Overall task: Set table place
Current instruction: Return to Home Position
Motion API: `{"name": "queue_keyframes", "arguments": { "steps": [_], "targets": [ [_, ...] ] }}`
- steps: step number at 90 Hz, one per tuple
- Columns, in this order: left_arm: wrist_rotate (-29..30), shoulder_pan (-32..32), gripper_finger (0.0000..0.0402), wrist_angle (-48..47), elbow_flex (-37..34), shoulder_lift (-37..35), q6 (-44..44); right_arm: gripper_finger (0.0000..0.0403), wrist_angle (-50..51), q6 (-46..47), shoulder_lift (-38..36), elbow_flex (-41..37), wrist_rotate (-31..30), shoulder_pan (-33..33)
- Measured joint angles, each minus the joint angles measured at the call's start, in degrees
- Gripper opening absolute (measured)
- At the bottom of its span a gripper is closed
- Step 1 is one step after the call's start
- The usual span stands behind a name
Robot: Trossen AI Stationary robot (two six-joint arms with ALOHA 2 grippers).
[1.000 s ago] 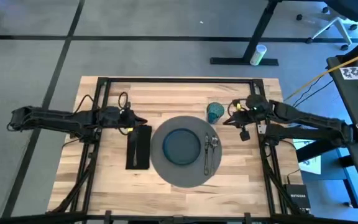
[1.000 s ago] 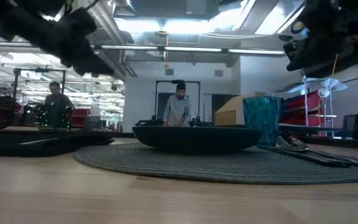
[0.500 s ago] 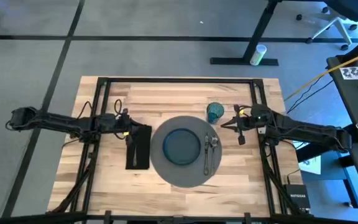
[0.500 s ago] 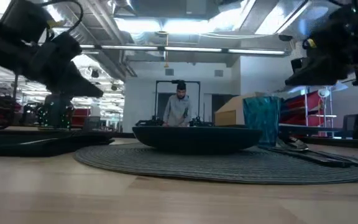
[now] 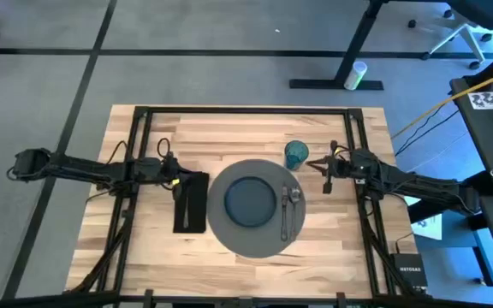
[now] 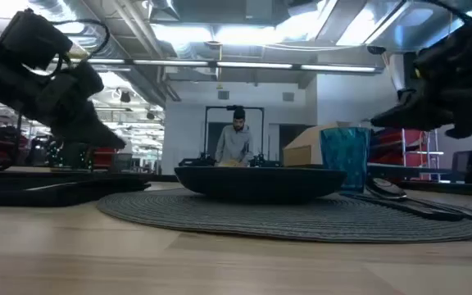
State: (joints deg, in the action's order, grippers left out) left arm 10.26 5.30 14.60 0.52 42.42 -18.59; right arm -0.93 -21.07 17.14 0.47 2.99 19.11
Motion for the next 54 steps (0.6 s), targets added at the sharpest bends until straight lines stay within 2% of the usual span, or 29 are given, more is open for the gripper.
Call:
{"name": "queue_keyframes", "arguments": {
  "steps": [15,34,43,54],
  "targets": [
    [0.0,-0.4,0.0,-6.5,0.0,0.0,-6.4,0.0001,0.1,-0.2,0.0,0.0,-0.9,0.0],
    [0.2,-0.4,0.0,-12.1,0.0,0.0,-6.7,0.0001,0.1,-0.2,0.0,0.0,-0.9,0.0],
    [6.1,-0.3,0.0,-9.7,0.0,0.0,-6.3,0.0001,-0.2,-1.2,0.0,0.0,-3.4,0.0],
    [11.4,-0.4,0.0,-3.6,0.0,-0.1,0.7,0.0001,-2.2,-2.6,0.0,0.0,-9.3,0.0]
  ]
}}
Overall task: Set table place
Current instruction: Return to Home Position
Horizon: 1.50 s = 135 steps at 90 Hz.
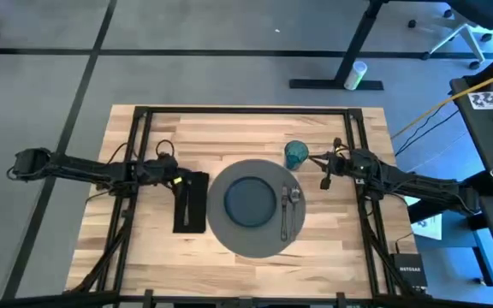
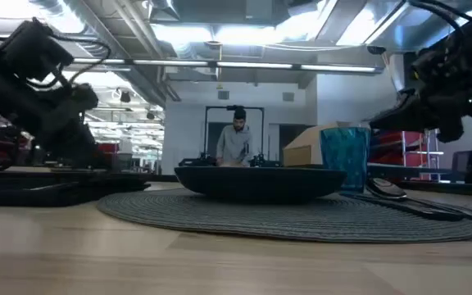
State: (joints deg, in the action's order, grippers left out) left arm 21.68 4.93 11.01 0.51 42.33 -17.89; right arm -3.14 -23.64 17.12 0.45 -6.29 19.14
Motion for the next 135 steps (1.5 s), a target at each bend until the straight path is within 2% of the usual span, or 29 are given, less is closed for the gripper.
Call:
{"name": "queue_keyframes", "arguments": {
  "steps": [15,29,43,51,68,75,87,100,112,123,135],
  "targets": [
    [0.7,0.2,0.0,11.5,0.0,0.0,9.4,0.0001,-6.3,-4.9,-0.2,0.0,-1.7,0.0],
    [0.4,1.4,0.0,15.9,0.0,0.0,11.6,0.0001,-8.7,-6.6,-0.2,0.0,0.1,0.0],
    [-6.5,1.5,0.0,21.6,0.0,0.0,14.9,0.0001,-16.0,-9.3,-0.3,0.0,4.5,0.0],
    [-10.4,1.5,0.0,23.3,0.0,0.0,15.0,0.0001,-15.4,-10.1,-1.0,0.0,5.4,0.0],
    [-11.7,1.5,0.0,25.3,0.0,-2.8,13.8,0.0001,-13.3,-9.8,-7.2,0.0,6.4,0.0],
    [-12.5,1.5,0.0,23.6,0.0,-5.9,13.8,0.0001,-9.3,-9.8,-10.7,1.0,6.6,0.0],
    [-14.1,1.4,0.0,15.7,0.0,-12.8,12.5,0.0001,4.5,-10.0,-16.9,6.5,6.1,0.0],
    [-14.2,1.4,0.0,6.8,0.0,-21.4,11.1,0.0001,13.9,-10.1,-16.9,11.4,6.0,0.0],
    [-13.9,1.5,0.0,-0.3,0.0,-29.7,11.9,0.0001,15.5,-10.0,-16.9,11.5,5.9,0.0],
    [-11.2,1.5,0.0,-8.8,0.0,-36.9,11.9,0.0001,14.0,-9.4,-16.9,9.5,5.8,0.0],
    [-10.8,1.5,0.0,-9.0,0.1,-40.8,14.9,0.0001,11.3,-8.6,-16.9,6.8,5.7,0.0]
  ]
}}
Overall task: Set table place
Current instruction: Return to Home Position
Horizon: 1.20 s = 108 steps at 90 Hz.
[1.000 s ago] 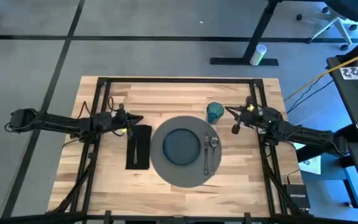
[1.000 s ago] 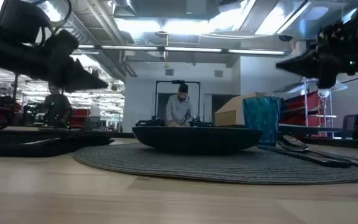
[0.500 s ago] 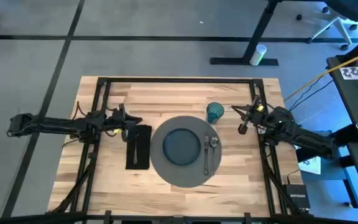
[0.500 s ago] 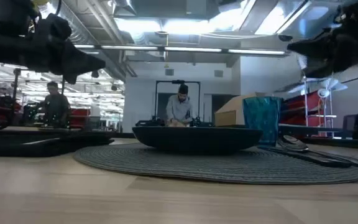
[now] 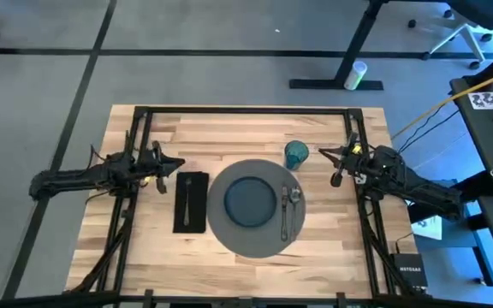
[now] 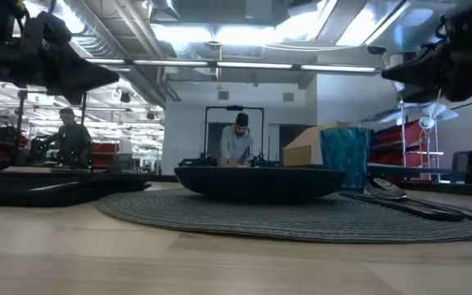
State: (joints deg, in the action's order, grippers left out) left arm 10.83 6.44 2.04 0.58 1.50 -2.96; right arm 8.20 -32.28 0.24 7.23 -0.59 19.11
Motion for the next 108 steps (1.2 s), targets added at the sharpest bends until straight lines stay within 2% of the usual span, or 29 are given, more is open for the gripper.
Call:
{"name": "queue_keyframes", "arguments": {
  "steps": [18,43,67,108],
  "targets": [
    [0.1,0.0,0.0,-0.1,0.0,0.9,0.9,0.0001,-9.1,0.4,0.1,-6.8,-1.2,0.0],
    [0.1,0.0,0.0,0.1,0.0,3.6,-0.9,0.0001,-8.9,-0.4,0.0,-6.8,0.2,0.0],
    [0.5,-0.9,0.0,1.4,0.1,-1.5,0.7,0.0001,-11.6,-0.6,0.0,-6.8,0.5,0.0],
    [0.3,-4.9,0.0,-1.6,0.7,-1.3,-2.4,0.0001,-9.1,0.2,0.0,-6.8,0.3,0.0]
  ]
}}
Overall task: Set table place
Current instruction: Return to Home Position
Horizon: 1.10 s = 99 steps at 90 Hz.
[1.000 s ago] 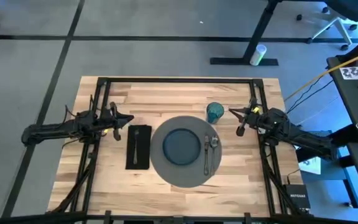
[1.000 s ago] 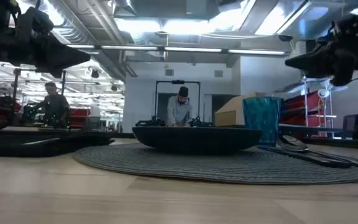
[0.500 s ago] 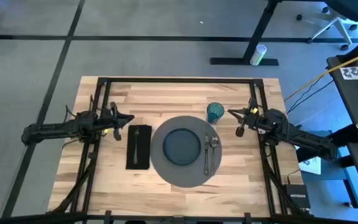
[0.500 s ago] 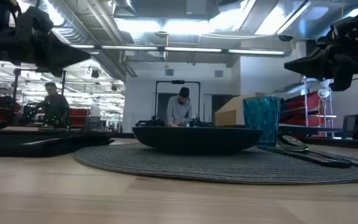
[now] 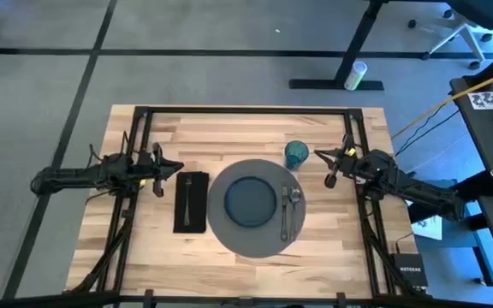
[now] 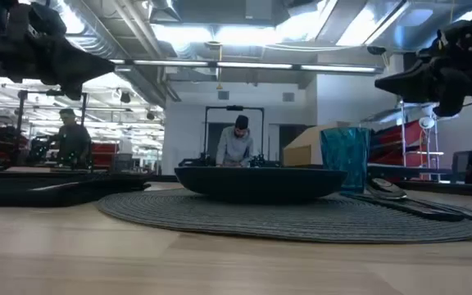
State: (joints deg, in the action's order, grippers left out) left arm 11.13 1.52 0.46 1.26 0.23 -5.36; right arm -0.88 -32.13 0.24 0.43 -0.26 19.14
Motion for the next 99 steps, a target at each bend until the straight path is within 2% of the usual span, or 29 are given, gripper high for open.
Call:
{"name": "queue_keyframes", "arguments": {
  "steps": [99],
  "targets": [
    [0.0,-0.8,0.0,-0.2,0.0,0.1,2.4,0.0001,0.3,-1.4,0.4,0.0,-0.1,0.0]
  ]
}}
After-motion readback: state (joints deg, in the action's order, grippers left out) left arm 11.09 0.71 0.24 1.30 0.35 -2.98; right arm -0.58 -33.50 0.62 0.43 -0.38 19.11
